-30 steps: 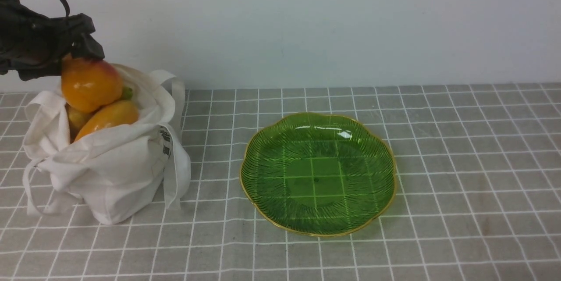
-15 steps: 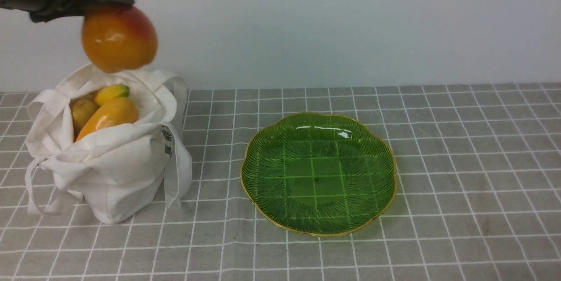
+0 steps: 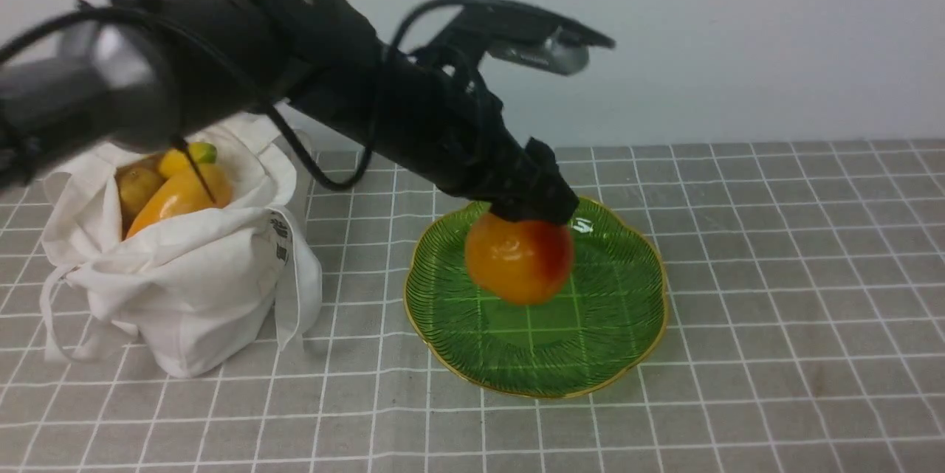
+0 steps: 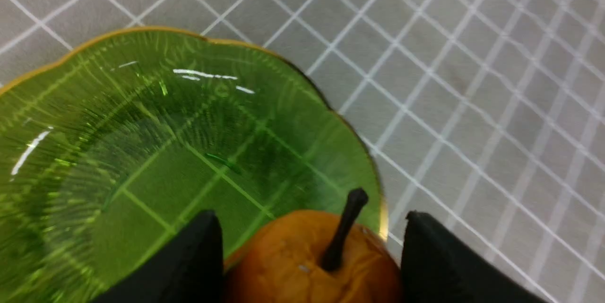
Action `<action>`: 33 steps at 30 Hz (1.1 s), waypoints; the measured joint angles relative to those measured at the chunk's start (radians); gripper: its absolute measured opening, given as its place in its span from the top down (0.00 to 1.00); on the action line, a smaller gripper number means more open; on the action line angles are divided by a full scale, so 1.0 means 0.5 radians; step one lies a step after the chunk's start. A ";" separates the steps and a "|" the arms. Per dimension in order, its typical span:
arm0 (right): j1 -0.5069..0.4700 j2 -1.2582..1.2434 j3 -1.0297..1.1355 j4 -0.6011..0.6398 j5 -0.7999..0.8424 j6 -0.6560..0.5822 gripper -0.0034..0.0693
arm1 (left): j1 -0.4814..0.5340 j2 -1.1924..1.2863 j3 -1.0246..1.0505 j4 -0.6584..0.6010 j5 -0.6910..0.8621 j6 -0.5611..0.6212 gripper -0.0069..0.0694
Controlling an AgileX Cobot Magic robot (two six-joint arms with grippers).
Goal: Take the fruit out of the bag on the grey coffee tablecloth and place them on the plate.
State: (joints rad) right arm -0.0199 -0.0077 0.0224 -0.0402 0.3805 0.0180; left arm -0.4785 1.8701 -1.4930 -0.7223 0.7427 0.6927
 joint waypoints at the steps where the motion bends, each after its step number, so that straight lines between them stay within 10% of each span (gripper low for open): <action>1: 0.000 0.000 0.000 0.000 0.000 0.000 0.97 | -0.015 0.041 0.000 0.001 -0.045 -0.007 0.34; 16: 0.000 0.000 0.000 0.000 0.000 0.000 0.97 | -0.047 0.203 0.000 0.056 -0.288 -0.080 0.02; 21: 0.000 0.000 0.000 0.000 0.000 0.000 0.97 | -0.019 -0.035 0.000 0.367 -0.288 -0.289 0.32; 23: 0.000 0.000 0.000 0.000 0.000 0.000 0.97 | -0.001 -0.282 0.000 0.658 -0.261 -0.556 0.68; 26: 0.000 0.000 0.000 0.000 0.000 0.000 0.97 | 0.012 -0.598 0.000 0.957 -0.175 -0.816 0.87; 33: 0.000 0.000 0.000 0.000 0.000 0.000 0.97 | 0.012 -1.230 0.238 1.333 -0.091 -1.247 0.92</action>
State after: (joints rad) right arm -0.0199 -0.0077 0.0224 -0.0402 0.3805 0.0180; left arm -0.4725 1.2551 -1.3740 -0.0558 0.6970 0.0693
